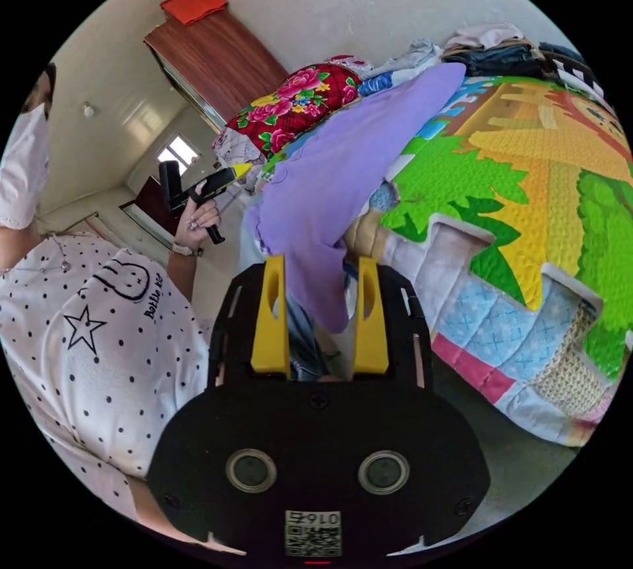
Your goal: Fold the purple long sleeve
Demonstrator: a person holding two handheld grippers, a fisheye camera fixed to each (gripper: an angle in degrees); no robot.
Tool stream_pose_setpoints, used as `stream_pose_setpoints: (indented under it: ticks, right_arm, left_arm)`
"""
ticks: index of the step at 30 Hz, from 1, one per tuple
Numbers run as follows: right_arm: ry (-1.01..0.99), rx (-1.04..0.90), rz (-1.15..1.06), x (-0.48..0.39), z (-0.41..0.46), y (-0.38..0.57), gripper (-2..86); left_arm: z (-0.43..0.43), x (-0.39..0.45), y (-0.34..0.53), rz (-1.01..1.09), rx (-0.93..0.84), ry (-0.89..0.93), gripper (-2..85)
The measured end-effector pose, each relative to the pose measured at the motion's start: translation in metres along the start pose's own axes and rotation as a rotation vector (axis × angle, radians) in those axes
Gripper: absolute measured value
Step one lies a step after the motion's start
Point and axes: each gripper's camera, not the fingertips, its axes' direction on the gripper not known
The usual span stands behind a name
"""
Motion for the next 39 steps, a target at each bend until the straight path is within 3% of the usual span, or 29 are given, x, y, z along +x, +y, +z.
stream_pose_setpoints:
  ticks: [3, 5, 7, 13, 18, 23, 27, 30, 33, 35, 39]
  right_arm:
    - [0.015, -0.026, -0.029, 0.002, -0.012, 0.0, 2.8]
    - [0.017, -0.028, -0.085, -0.005, -0.035, -0.001, 1.6]
    - [-0.053, -0.005, -0.052, -0.001, -0.055, -0.003, 1.2]
    - [-0.417, 0.16, 0.299, 0.032, -0.092, -0.012, 1.6]
    - [-0.478, 0.224, 0.464, 0.027, -0.107, -0.028, 1.8]
    - [-0.567, 0.241, 0.647, 0.013, -0.103, -0.035, 2.2]
    - [-0.55, 0.211, 0.67, -0.003, -0.097, -0.031, 2.3]
    - [-0.526, 0.202, 0.624, -0.017, -0.094, -0.02, 2.2]
    - [-0.423, 0.211, 0.407, -0.045, -0.091, -0.008, 2.5]
    - [-0.202, 0.222, 0.071, -0.093, -0.089, 0.012, 3.3]
    - [0.247, 0.326, -0.267, -0.169, -0.074, 0.061, 7.4]
  left_arm:
    - [0.003, 0.052, -0.011, 0.19, 0.004, 0.156, 6.0]
    - [0.002, 0.11, -0.013, 0.418, 0.004, 0.269, 7.8]
    - [0.008, 0.151, -0.013, 0.55, -0.019, 0.268, 8.5]
    - [0.026, 0.253, -0.011, 0.77, -0.104, 0.061, 14.6]
    - [-0.004, 0.28, -0.02, 0.744, -0.005, -0.075, 16.1]
    - [-0.008, 0.299, -0.014, 0.672, 0.068, -0.467, 13.3]
    - [-0.001, 0.302, -0.012, 0.636, 0.09, -0.591, 10.9]
    - [-0.006, 0.299, -0.026, 0.667, 0.099, -0.598, 6.0]
    - [-0.02, 0.294, -0.054, 0.726, 0.063, -0.51, 2.0]
    - [-0.026, 0.285, -0.089, 0.731, -0.037, -0.426, 0.7]
    - [-0.024, 0.27, -0.139, 0.667, -0.179, -0.311, 0.0]
